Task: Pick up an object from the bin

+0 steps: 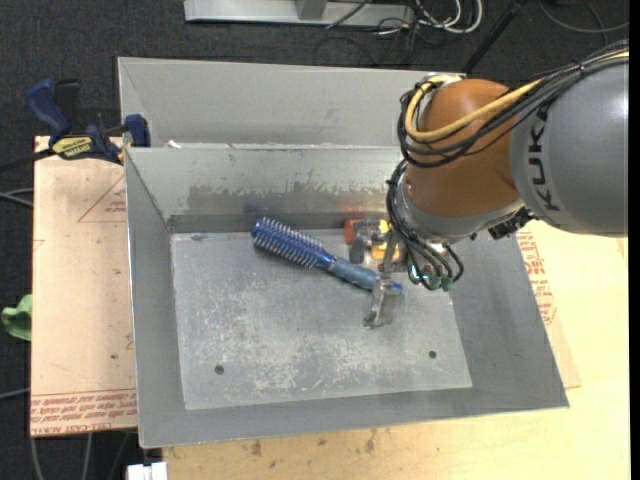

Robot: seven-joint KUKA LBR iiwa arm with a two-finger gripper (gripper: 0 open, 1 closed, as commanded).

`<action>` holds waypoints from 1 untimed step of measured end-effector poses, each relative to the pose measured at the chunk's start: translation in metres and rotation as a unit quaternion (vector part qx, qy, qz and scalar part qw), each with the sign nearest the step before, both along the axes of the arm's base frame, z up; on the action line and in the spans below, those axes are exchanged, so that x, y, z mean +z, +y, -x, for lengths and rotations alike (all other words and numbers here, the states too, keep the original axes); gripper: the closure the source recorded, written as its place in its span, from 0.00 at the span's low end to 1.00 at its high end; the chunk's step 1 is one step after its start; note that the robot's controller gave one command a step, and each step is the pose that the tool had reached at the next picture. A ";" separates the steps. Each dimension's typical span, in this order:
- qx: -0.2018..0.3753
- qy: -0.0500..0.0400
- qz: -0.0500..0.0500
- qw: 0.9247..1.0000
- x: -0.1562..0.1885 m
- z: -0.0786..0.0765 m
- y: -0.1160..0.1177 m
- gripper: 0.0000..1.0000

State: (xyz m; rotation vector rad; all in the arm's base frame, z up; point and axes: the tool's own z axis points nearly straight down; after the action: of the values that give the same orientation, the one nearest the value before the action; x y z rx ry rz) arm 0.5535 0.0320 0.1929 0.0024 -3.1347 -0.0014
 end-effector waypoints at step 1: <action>-0.015 -0.003 0.000 1.000 -0.127 -0.089 0.006 0.00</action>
Offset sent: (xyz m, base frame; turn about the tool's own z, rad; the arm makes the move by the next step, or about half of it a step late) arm 0.0895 0.0055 -0.1229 0.0304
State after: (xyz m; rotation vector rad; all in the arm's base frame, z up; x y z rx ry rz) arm 0.6427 0.0379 0.0655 -0.0436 -3.1409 -0.0026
